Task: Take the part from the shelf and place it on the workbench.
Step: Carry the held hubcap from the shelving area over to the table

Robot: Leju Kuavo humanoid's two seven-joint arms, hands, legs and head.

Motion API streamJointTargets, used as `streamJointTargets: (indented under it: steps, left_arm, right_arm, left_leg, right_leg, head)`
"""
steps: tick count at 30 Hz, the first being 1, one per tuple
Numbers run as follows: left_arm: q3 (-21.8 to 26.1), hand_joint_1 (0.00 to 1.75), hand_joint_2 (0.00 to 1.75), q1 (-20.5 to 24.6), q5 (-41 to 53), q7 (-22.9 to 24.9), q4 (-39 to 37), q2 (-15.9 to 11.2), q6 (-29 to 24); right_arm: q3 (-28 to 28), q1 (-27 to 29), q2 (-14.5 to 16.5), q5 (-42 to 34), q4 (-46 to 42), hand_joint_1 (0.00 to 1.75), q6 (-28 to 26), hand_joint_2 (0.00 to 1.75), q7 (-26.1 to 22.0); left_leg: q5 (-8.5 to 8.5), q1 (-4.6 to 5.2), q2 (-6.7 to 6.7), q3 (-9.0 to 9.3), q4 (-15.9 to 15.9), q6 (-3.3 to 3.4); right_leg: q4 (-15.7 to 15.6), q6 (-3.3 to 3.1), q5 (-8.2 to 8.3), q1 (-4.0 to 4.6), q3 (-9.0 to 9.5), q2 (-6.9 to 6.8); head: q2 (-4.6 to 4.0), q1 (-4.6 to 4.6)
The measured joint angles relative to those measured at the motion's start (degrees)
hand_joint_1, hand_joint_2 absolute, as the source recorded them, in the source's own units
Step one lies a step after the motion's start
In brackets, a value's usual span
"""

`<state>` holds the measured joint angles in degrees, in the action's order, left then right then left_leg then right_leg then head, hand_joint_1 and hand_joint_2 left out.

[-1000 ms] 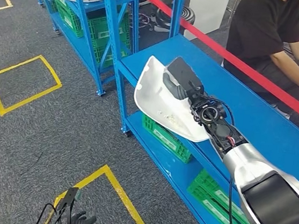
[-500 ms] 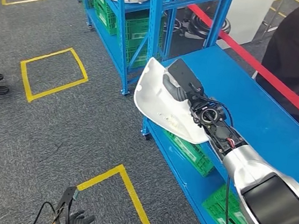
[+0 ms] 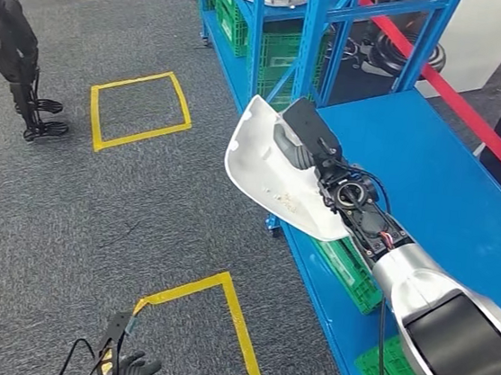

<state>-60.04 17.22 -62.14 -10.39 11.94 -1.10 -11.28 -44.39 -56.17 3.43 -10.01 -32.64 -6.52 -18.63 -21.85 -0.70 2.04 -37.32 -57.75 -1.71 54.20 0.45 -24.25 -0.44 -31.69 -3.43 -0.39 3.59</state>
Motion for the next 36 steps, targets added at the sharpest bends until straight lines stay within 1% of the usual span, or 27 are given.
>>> streamJointTargets:
  steps: [1, 2, 4, 6, 7, 9, 10, 11, 12, 13, 15, 16, 17, 19, 20, 21, 23, 24, 25, 26, 27, 28, 29, 31, 32, 34, 36]
  left_arm:
    - [0.0, 0.0, 1.75, 0.1, 0.0, 0.0, 0.0, 0.0, 0.0]
    - [0.0, 0.0, 1.75, 0.1, 0.0, 0.0, 0.0, 0.0, 0.0]
    - [0.0, 0.0, 1.75, 0.1, 0.0, 0.1, 0.0, 0.0, 0.0]
    - [0.0, 0.0, 1.75, 0.1, 0.0, 0.1, 0.0, -0.1, 0.0]
    - [0.0, 0.0, 1.75, 0.1, 0.0, 0.1, 0.0, -0.1, 0.0]
    - [0.0, 0.0, 1.75, 0.1, -0.1, 0.1, 0.0, -0.1, 0.0]
    - [0.0, 0.0, 1.75, 0.1, -0.1, 0.1, 0.0, 0.0, 0.0]
    - [0.0, 0.0, 1.75, 0.0, -0.1, 0.1, 0.0, 0.0, 0.0]
    - [0.0, 0.0, 1.75, 0.0, -0.1, 0.1, 0.0, 0.0, 0.0]
    - [0.0, 0.0, 1.75, 0.0, -0.1, 0.1, 0.0, 0.0, 0.0]
    - [0.0, 0.0, 1.75, 0.0, -0.1, 0.1, 0.0, 0.1, 0.0]
    - [0.0, 0.0, 1.75, 0.0, -0.1, 0.1, 0.0, 0.2, 0.0]
    - [0.0, 0.0, 1.75, -0.1, -0.1, 0.1, 0.0, 0.2, 0.0]
    - [0.0, 0.0, 1.75, -0.3, -0.1, 0.1, 0.0, 0.2, 0.0]
    - [0.0, 0.0, 1.75, -0.4, -0.1, 0.1, 0.0, 0.2, 0.0]
    - [0.0, 0.0, 1.75, -0.4, -0.1, 0.1, 0.0, 0.1, 0.0]
    - [0.0, 0.0, 1.75, -0.3, 0.0, 0.1, 0.0, 0.1, 0.0]
    - [0.0, 0.0, 1.75, -0.2, 0.0, 0.1, 0.0, 0.1, 0.0]
    - [0.0, 0.0, 1.75, -0.2, 0.0, 0.1, 0.0, 0.1, 0.0]
    - [0.0, 0.0, 1.75, -0.2, 0.0, 0.1, 0.0, 0.1, 0.0]
    - [0.0, 0.0, 1.75, -0.3, 0.0, 0.1, 0.0, 0.1, 0.0]
    - [0.0, 0.0, 1.75, -0.3, -0.1, 0.1, 0.0, 0.0, 0.0]
    - [0.0, 0.0, 1.75, -0.2, -0.1, 0.1, 0.0, 0.0, 0.0]
    - [0.0, 0.0, 1.75, -0.1, -0.1, 0.0, 0.0, 0.0, 0.0]
    - [0.0, 0.0, 1.75, 0.0, -0.1, 0.0, 0.0, 0.0, 0.0]
    - [0.0, 0.0, 1.75, -0.1, -0.1, 0.0, 0.0, -0.1, 0.1]
    - [0.0, 0.0, 1.75, -0.2, -0.1, 0.0, 0.0, -0.2, 0.4]
  right_arm:
    - [0.0, -0.1, 0.0, 0.0, 0.0, 1.75, 0.0, 1.75, 0.0]
    - [0.0, -0.1, 0.0, 0.0, 0.0, 1.75, 0.0, 1.75, 0.0]
    - [0.1, -0.1, 0.0, 0.0, 0.0, 1.75, 0.0, 1.75, 0.0]
    - [0.1, -0.1, 0.0, 0.0, 0.0, 1.75, 0.0, 1.75, -0.1]
    - [0.2, -0.1, 0.0, 0.0, 0.0, 1.75, 0.0, 1.75, -0.1]
    - [0.2, 0.0, 0.0, -0.1, 0.1, 1.75, 0.2, 1.75, -0.1]
    - [0.2, 0.1, 0.0, -0.1, 0.1, 1.75, 0.2, 1.75, -0.1]
    - [0.2, 0.3, 0.0, -0.1, 0.2, 1.75, 0.3, 1.75, -0.1]
    - [0.2, 0.4, 0.0, -0.2, 0.2, 1.75, 0.3, 1.75, -0.1]
    - [0.3, 0.4, 0.0, -0.2, 0.2, 1.75, 0.3, 1.75, -0.1]
    - [0.3, 0.1, 0.0, -0.2, 0.2, 1.75, 0.3, 1.75, -0.1]
    - [0.3, 0.0, -0.1, -0.2, 0.2, 1.75, 0.3, 1.75, -0.1]
    - [0.3, 0.0, -0.1, -0.2, 0.2, 1.75, 0.3, 1.75, -0.1]
    - [0.3, -0.1, -0.1, -0.2, 0.2, 1.75, 0.4, 1.75, -0.1]
    - [0.3, -0.1, 0.0, -0.2, 0.1, 1.75, 0.4, 1.75, -0.1]
    - [0.3, -0.2, 0.0, -0.2, 0.1, 1.75, 0.4, 1.75, -0.1]
    - [0.3, -0.2, 0.1, -0.2, 0.1, 1.75, 0.4, 1.75, -0.1]
    - [0.3, -0.2, 0.1, -0.2, 0.1, 1.75, 0.4, 1.75, -0.1]
    - [0.3, -0.1, 0.1, -0.2, 0.1, 1.75, 0.4, 1.75, -0.1]
    - [0.3, 0.0, 0.1, -0.2, 0.1, 1.75, 0.4, 1.75, -0.1]
    - [0.3, 0.1, 0.1, -0.2, 0.1, 1.75, 0.4, 1.75, -0.1]
    - [0.3, 0.1, 0.1, -0.2, 0.1, 1.75, 0.4, 1.75, -0.1]
    - [0.3, 0.1, 0.1, -0.2, 0.1, 1.75, 0.4, 1.75, -0.1]
    - [0.3, -0.1, 0.1, -0.2, 0.1, 1.75, 0.4, 1.75, -0.1]
    - [0.3, -0.2, 0.1, -0.2, 0.1, 1.75, 0.4, 1.75, -0.1]
    - [0.3, -0.2, 0.1, -0.3, 0.1, 1.75, 0.4, 1.75, -0.1]
    - [0.3, -0.2, 0.2, -0.5, 0.1, 1.75, 0.4, 1.75, -0.2]
  left_leg:
    - [0.54, 0.15, 0.51, 1.1, 2.1, 0.33]
    - [0.53, 0.34, 0.58, 1.47, 2.9, 0.71]
    - [0.54, 0.42, -0.65, 1.45, 3.0, 1.5]
    - [0.59, 0.32, -1.62, 1.72, 3.2, 2.13]
    - [0.62, 0.24, -2.06, 1.88, 3.3, 2.39]
    - [0.57, 0.29, -3.03, 2.01, 3.3, 2.71]
    - [0.55, 0.35, -3.65, 2.06, 3.3, 2.77]
    - [0.54, 0.4, -4.34, 2.11, 3.3, 2.79]
    - [0.53, 0.43, -5.1, 2.18, 3.2, 2.79]
    - [0.52, 0.43, -5.89, 2.27, 3.2, 2.77]
    - [0.49, 0.41, -7.31, 2.26, 3.1, 2.64]
    - [0.53, 0.36, -7.95, 2.1, 3.0, 2.47]
    - [0.61, 0.25, -8.5, 1.88, 3.0, 2.25]
    - [0.85, 0.07, -9.59, 1.58, 3.1, 1.57]
    - [0.67, 0.12, -9.15, 1.39, 2.9, 1.27]
    - [-0.11, 0.22, -8.01, 0.83, 1.7, 0.99]
    - [-3.37, 0.28, -4.62, -2.04, -4.4, 0.56]
    - [-5.22, 0.17, -3.55, -4.06, -8.5, 0.34]
    - [-6.44, 0.03, -3.02, -5.79, -12.0, 0.14]
    - [-6.7, -0.09, -2.74, -6.66, -13.7, 0.01]
    - [-5.92, -0.17, -2.54, -6.34, -13.1, -0.08]
    - [-4.26, -0.24, -2.22, -4.79, -10.1, -0.11]
    - [-2.35, -0.25, -1.39, -2.47, -5.8, -0.1]
    - [-0.09, 0.07, 0.01, 1.16, 1.2, 0.32]
    - [0.13, 0.25, 0.26, 1.83, 2.6, 0.68]
    - [0.06, 0.41, -0.75, 1.8, 2.8, 1.52]
    - [0.13, 0.34, -1.61, 1.99, 3.0, 2.12]
  right_leg:
    - [0.2, 0.25, -0.23, 0.18, 0.02, -0.4]
    - [0.3, 0.52, -0.43, 0.35, 0.06, -0.79]
    - [0.3, 1.03, -0.81, 0.32, 0.26, -1.55]
    - [2.6, 1.52, -2.52, 0.05, -0.41, -0.43]
    - [5.5, 1.67, -4.14, -0.06, -1.65, 0.68]
    - [14.0, 1.75, -7.81, -0.08, -5.68, 2.65]
    - [17.4, 1.73, -8.72, -0.05, -7.46, 3.02]
    - [18.7, 1.64, -8.54, -0.03, -8.4, 3.24]
    - [17.5, 1.45, -7.17, -0.02, -8.16, 3.43]
    - [14.2, 1.18, -4.9, -0.01, -6.85, 3.88]
    - [5.7, 0.53, -0.67, -0.11, -3.34, 6.21]
    - [2.8, 0.35, 0.34, -0.11, -2.14, 7.16]
    - [1.4, 0.25, 0.6, -0.06, -1.58, 7.67]
    - [0.7, 0.11, 0.57, -0.02, -1.17, 6.76]
    - [0.3, -0.06, 0.75, -0.11, -0.9, 6.18]
    - [-0.1, -0.28, 0.94, -0.23, -0.61, 5.58]
    - [-0.5, -0.58, 1.15, -0.22, -0.26, 4.34]
    - [-0.5, -0.67, 1.13, -0.14, -0.27, 3.71]
    - [-0.5, -0.71, 1.08, -0.08, -0.29, 3.04]
    - [-0.5, -0.71, 1.02, -0.06, -0.3, 2.41]
    - [-0.5, -0.67, 0.95, -0.07, -0.3, 1.78]
    - [-0.4, -0.56, 0.86, -0.08, -0.29, 1.2]
    - [-0.3, -0.36, 0.71, -0.06, -0.27, 0.71]
    - [0.1, 0.18, 0.34, 0.24, -0.36, -0.12]
    - [0.2, 0.44, 0.18, 0.39, -0.36, -0.49]
    - [0.2, 0.91, -0.06, 0.43, -0.19, -1.26]
    - [1.5, 1.45, -1.19, 0.17, -0.5, -0.46]
  head:
    - [0.0, -0.08]
    - [0.0, -0.16]
    - [0.0, -0.28]
    - [0.0, -0.32]
    - [0.0, -0.33]
    - [0.0, -0.35]
    - [0.0, -0.35]
    - [0.0, -0.36]
    - [0.0, -0.35]
    - [0.0, -0.35]
    - [0.0, -0.36]
    - [0.0, -0.35]
    - [0.0, -0.36]
    - [0.0, -0.33]
    - [0.0, -0.34]
    - [0.0, -0.28]
    - [0.0, -0.16]
    - [0.0, -0.09]
    - [0.0, -0.08]
    - [0.0, -0.08]
    - [0.0, -0.07]
    - [0.0, -0.07]
    - [0.0, -0.07]
    - [0.0, -0.16]
    - [0.0, -0.25]
    - [0.0, -0.41]
    - [0.0, -0.4]
